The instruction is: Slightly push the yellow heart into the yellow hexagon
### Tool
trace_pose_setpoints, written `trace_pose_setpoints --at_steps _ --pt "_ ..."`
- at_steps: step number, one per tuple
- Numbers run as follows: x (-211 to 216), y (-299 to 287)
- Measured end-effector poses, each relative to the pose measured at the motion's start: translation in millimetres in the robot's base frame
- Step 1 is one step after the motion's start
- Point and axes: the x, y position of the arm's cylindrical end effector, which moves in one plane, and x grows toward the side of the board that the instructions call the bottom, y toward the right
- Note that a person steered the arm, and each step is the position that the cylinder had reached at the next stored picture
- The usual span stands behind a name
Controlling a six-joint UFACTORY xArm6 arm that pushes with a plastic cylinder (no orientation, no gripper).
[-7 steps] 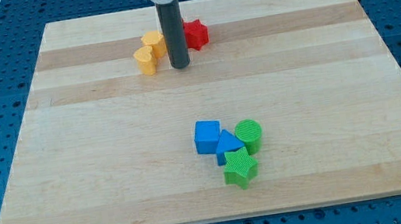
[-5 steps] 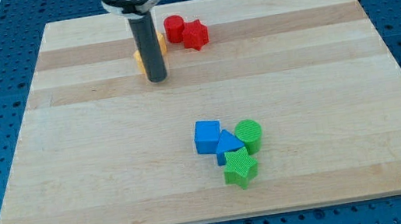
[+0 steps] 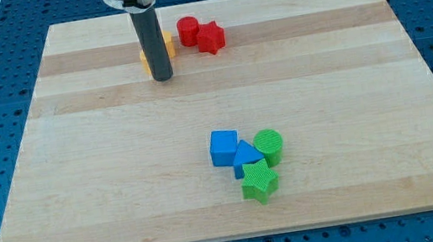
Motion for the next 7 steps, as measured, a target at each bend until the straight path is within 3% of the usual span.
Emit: trace_pose_setpoints --at_steps 3,7 --pt "-3 9" --pt "-40 12"
